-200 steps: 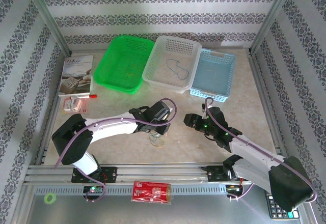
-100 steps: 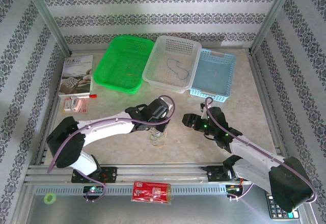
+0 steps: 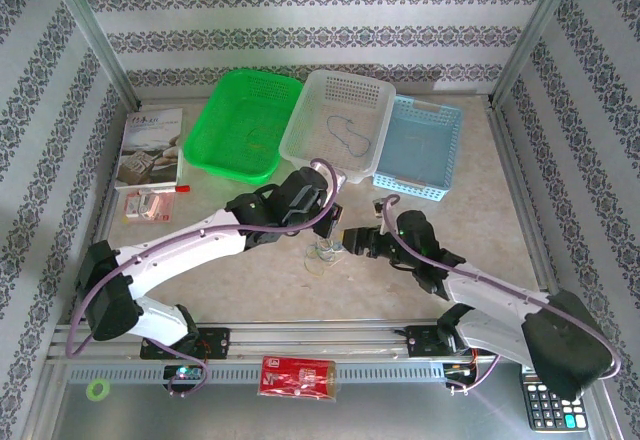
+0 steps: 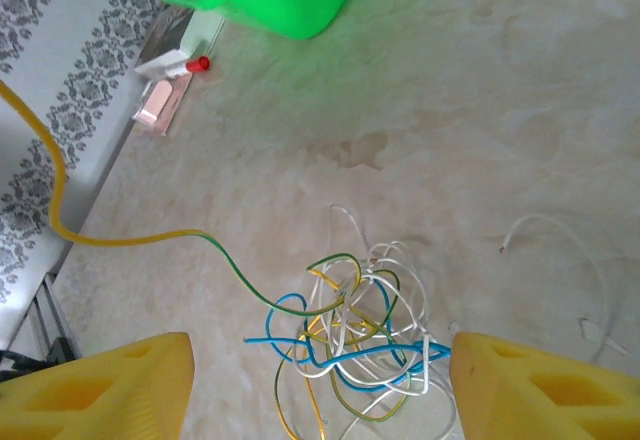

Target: Untangle the cables

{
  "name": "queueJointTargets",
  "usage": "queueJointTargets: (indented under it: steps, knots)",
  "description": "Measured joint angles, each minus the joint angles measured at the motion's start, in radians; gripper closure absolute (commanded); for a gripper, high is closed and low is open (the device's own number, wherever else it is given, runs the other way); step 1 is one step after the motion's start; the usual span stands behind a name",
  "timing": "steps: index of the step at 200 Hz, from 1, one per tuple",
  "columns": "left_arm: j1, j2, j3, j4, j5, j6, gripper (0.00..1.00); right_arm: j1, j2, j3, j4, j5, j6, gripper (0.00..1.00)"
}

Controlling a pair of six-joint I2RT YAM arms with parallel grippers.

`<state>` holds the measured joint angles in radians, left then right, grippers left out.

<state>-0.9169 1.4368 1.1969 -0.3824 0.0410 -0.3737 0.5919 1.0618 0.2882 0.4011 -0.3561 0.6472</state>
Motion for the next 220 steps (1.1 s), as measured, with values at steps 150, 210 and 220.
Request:
queueJointTargets:
  steps: [150, 210, 220]
  knots:
    - [0.003, -0.128, 0.194, -0.027, 0.059, -0.015, 1.00, 0.041, 0.375, 0.067, 0.287, 0.136, -0.014, 0.54]
    - [0.057, -0.183, 0.265, -0.045, 0.056, -0.010, 1.00, 0.041, 0.430, 0.036, 0.336, 0.169, 0.011, 0.61]
    - [0.068, -0.192, 0.267, -0.046, 0.056, -0.010, 1.00, 0.041, 0.435, 0.036, 0.340, 0.173, 0.012, 0.61]
